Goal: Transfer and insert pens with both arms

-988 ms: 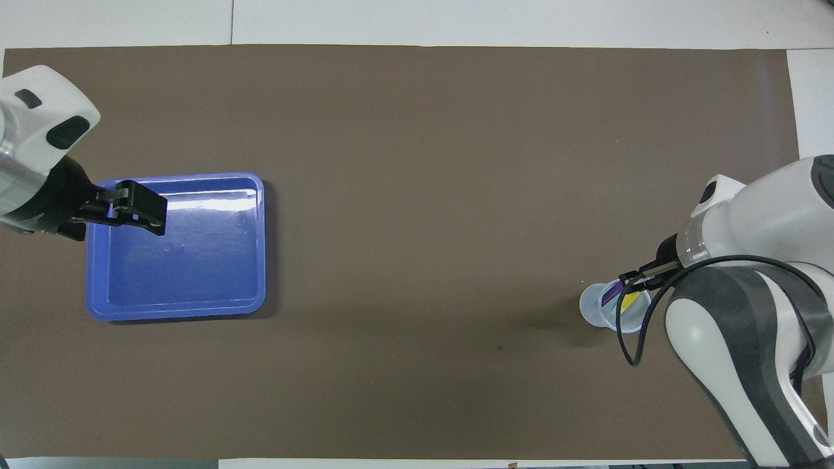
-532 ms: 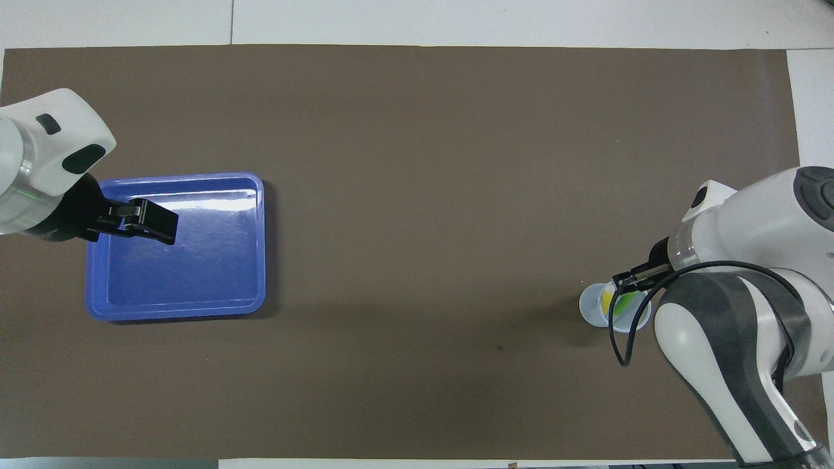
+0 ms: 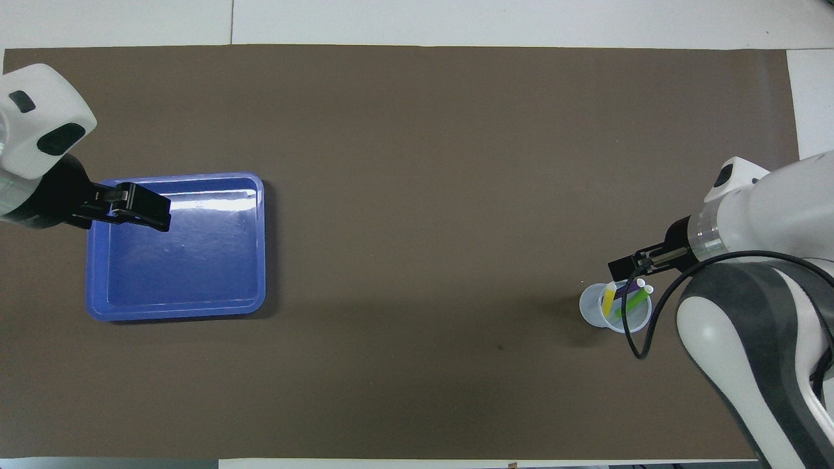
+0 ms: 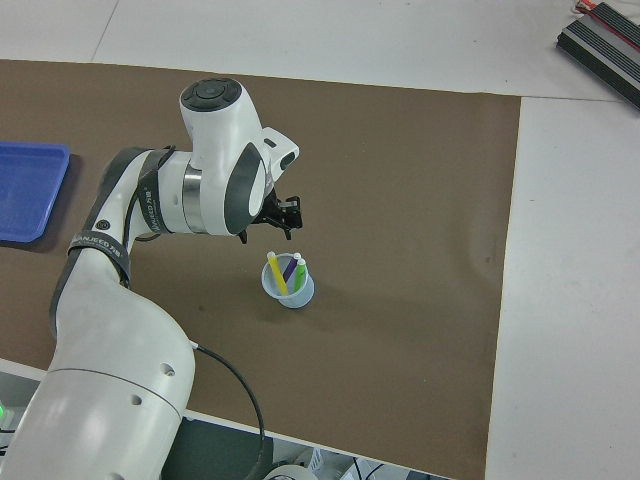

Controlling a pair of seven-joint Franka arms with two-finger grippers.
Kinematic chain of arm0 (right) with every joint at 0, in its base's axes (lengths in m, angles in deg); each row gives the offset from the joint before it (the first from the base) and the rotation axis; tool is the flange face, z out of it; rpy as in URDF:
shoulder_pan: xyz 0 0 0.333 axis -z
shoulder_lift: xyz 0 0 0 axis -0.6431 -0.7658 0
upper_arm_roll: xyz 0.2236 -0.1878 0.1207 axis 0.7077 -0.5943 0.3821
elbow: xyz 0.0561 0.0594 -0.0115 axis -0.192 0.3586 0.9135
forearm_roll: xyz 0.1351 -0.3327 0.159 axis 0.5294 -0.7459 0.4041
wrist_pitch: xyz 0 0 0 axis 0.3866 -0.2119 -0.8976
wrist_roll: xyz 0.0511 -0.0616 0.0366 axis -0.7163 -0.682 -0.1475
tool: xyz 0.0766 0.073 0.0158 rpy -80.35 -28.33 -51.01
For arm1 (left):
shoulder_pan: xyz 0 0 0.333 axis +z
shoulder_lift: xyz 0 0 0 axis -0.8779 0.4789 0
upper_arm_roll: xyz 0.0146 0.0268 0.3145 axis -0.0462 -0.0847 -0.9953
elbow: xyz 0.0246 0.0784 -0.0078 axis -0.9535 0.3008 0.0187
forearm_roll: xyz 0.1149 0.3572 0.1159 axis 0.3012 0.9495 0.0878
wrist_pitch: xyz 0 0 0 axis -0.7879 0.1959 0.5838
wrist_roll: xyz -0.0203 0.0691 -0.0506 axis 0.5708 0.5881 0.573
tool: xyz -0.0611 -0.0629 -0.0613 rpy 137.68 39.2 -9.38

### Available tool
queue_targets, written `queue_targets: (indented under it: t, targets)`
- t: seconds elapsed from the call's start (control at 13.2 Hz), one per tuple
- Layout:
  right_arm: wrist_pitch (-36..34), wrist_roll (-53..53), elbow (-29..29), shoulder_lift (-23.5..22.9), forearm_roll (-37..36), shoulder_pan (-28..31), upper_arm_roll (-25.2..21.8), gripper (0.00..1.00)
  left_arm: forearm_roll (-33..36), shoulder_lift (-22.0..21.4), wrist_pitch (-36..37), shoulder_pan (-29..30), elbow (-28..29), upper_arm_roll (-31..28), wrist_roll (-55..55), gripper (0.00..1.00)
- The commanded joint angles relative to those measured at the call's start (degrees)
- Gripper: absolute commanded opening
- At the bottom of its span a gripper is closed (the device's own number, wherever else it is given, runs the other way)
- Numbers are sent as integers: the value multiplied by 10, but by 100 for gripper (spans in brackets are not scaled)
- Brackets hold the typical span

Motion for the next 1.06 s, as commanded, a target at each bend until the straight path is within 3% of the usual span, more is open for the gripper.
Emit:
queue_targets:
  t: [0.0,0.23,0.53,0.76,0.99]
  targets:
    - [-66,4,-80,-17,-4,33,5,100,-12,-4,5,5,6,-3,-2,100]
    - [-169,1,-184,-40,-13,43,2,100,-12,-6,8,5,7,-4,-2,100]
    - [-173,-2,-194,-48,-74,71,6,100,-11,-8,13,7,8,-4,-2,100]
    - [-170,-24,-208,-61,-78,75,-14,100,-11,-8,14,29,7,11,-1,100]
    - [-201,-25,-281,-76,-61,77,-15,100,-11,-9,14,30,8,13,-2,100]
